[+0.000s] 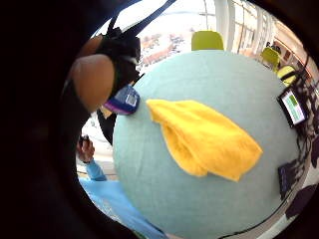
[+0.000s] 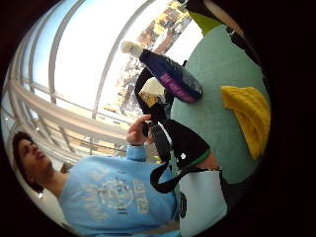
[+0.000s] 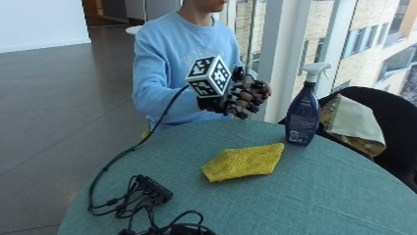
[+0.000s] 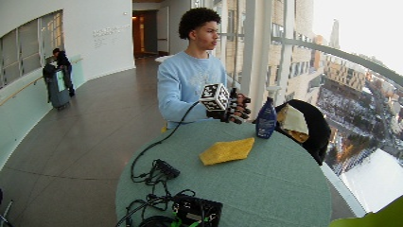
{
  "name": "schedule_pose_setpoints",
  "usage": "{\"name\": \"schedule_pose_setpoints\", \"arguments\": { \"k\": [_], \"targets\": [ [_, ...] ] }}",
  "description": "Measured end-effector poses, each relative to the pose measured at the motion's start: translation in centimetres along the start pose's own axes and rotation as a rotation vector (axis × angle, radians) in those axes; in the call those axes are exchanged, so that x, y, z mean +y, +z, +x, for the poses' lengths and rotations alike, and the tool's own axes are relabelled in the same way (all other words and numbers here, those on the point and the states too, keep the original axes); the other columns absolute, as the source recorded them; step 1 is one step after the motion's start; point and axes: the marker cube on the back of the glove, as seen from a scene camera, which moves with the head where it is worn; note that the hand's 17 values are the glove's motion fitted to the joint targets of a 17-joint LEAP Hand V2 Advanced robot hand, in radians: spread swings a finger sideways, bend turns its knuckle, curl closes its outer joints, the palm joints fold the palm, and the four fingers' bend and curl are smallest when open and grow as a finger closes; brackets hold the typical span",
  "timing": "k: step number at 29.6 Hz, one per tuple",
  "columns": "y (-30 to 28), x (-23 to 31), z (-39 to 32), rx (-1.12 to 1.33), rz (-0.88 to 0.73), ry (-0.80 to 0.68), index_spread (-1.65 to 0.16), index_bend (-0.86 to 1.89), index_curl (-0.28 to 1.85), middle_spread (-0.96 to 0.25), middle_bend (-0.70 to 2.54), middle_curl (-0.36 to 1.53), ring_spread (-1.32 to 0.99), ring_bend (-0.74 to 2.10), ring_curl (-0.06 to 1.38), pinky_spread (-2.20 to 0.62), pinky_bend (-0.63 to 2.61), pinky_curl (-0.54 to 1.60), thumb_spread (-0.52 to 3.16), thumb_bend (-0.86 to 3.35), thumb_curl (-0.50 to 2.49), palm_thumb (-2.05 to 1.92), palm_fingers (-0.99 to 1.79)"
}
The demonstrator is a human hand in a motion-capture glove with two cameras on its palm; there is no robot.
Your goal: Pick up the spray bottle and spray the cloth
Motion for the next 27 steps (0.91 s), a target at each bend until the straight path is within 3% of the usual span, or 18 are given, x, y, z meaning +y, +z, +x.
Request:
{"name": "schedule_pose_setpoints", "arguments": {
  "k": [14,27],
  "targets": [
    [-6.2,16.4,6.6,0.341,0.052,0.203,-0.43,0.1,0.16,-0.06,0.25,0.43,0.01,0.4,0.36,0.24,0.39,0.39,1.07,-0.02,0.36,0.59,0.59],
    [-6.8,20.0,9.4,0.421,0.023,0.263,-0.42,0.12,0.18,-0.06,0.26,0.43,0.01,0.37,0.34,0.23,0.37,0.37,1.08,-0.02,0.34,0.61,0.6]
  ]
}}
